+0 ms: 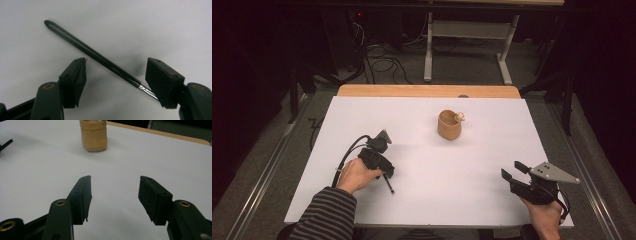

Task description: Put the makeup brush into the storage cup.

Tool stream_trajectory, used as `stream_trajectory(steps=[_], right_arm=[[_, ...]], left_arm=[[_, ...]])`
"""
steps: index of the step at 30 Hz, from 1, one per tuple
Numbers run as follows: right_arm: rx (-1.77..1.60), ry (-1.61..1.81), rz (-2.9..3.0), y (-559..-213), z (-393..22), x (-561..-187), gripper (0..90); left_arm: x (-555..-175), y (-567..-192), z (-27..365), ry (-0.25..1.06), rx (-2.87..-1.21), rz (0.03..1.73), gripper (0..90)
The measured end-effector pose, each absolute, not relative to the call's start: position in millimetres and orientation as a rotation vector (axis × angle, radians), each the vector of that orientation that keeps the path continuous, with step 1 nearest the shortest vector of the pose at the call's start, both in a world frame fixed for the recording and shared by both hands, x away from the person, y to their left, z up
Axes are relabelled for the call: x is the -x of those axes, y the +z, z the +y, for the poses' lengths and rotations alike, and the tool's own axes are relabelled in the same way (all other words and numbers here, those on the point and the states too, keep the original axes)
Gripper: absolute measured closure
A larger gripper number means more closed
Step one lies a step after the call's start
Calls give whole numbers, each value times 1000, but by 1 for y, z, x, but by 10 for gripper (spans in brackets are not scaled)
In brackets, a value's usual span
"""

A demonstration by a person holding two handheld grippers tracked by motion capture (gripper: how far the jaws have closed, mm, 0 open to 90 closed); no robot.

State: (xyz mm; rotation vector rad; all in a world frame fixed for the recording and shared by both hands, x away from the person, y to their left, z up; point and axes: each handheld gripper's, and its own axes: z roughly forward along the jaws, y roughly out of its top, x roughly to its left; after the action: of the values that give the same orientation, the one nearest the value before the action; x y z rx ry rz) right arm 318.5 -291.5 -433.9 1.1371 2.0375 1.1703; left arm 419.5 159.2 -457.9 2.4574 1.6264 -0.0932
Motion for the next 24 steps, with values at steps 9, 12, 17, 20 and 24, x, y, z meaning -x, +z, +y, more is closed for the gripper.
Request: stream_trajectory(steps=[9, 12, 17, 20, 24], right_arm=[[-1139, 1170, 2037, -434, -291, -318, 454], [-1138, 1172, 2037, -434, -291, -318, 454], [-1137, 1171, 2036, -434, -291, -318, 454], [-1139, 1171, 2036, -434, -291, -318, 454], [-1138, 1172, 2036, -434, -291, -318, 454]], left_arm=[[-418, -458, 155, -52, -2488, 1619, 343], [-417, -459, 153, -28, -2506, 1613, 346], [-416, -459, 151, -3, -2517, 1609, 359], [-416, -459, 150, 7, -2526, 1606, 365], [-415, -459, 149, 29, -2543, 1602, 374]])
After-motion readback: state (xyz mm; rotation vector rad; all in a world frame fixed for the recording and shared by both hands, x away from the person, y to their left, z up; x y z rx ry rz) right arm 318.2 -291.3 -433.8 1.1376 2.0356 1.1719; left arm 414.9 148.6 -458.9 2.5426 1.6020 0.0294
